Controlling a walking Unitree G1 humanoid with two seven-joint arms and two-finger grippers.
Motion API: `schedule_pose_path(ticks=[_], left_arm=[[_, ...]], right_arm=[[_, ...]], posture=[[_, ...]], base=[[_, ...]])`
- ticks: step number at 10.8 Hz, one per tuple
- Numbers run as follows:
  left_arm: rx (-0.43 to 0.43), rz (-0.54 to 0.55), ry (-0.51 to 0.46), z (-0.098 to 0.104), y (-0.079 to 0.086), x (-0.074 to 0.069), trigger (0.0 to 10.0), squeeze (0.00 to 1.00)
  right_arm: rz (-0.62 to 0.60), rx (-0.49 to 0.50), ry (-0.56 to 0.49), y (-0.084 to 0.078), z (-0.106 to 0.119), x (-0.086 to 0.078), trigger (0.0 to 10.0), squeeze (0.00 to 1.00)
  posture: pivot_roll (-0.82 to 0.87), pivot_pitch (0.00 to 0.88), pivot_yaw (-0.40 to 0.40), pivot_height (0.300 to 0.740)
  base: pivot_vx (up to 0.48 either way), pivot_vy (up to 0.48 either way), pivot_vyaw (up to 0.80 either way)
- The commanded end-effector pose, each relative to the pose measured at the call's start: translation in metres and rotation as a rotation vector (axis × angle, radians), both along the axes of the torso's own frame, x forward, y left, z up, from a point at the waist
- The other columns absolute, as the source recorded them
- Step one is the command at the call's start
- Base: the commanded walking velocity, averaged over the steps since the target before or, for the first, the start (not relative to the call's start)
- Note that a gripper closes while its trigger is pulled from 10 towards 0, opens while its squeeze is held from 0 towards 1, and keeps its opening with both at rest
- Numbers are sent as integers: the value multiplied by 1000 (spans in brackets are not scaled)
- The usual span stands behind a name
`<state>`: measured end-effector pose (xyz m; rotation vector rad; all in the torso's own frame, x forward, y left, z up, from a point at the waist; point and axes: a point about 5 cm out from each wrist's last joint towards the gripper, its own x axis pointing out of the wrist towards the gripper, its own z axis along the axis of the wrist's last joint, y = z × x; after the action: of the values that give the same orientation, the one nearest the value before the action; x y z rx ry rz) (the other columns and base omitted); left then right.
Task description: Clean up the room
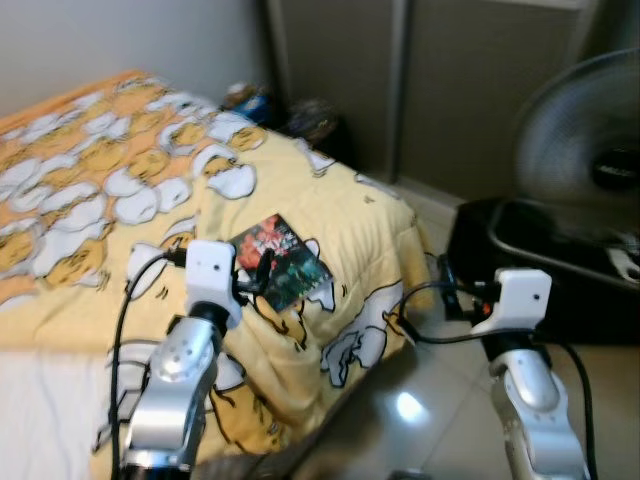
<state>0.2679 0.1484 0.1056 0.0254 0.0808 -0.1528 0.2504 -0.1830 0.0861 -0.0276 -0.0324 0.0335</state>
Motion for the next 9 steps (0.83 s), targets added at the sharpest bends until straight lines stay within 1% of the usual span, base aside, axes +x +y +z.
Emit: schedule_pose_path(ticks=[1, 3, 4, 5, 6, 7, 9], left_arm=[[4, 27, 1, 2, 6, 3, 10000, 0], [-14, 71, 21, 1, 10, 5, 10000, 0], [0, 93, 14, 1, 12, 7, 10000, 0], [18, 72, 15, 1, 9, 9, 10000, 0], [-13, 47, 13, 2, 6, 10, 10000, 0], [-20, 36, 4, 3, 5, 10, 10000, 0], [5, 4, -12, 6, 0, 14, 10000, 0]], right_arm=[[23, 18, -6, 7, 2, 4, 10000, 0], [42, 14, 1, 11, 1, 9, 10000, 0], [54, 20, -5, 13, 3, 12, 10000, 0], [65, 15, 6, 15, 2, 14, 10000, 0], [78, 12, 7, 17, 2, 14, 10000, 0], [88, 9, 3, 19, 2, 13, 10000, 0], [94, 5, -1, 21, 2, 11, 10000, 0]], posture=[[-204, 0, 123, 740], [-195, 0, 124, 740], [-195, 0, 124, 740], [-194, 0, 123, 740], [-195, 0, 124, 740], [-200, 0, 125, 740], [-205, 0, 131, 740]], base=[[247, -409, 587], [353, -315, 541], [469, 0, 500], [0, 0, 0], [364, 311, 0], [431, 0, 0], [457, 0, 0]])
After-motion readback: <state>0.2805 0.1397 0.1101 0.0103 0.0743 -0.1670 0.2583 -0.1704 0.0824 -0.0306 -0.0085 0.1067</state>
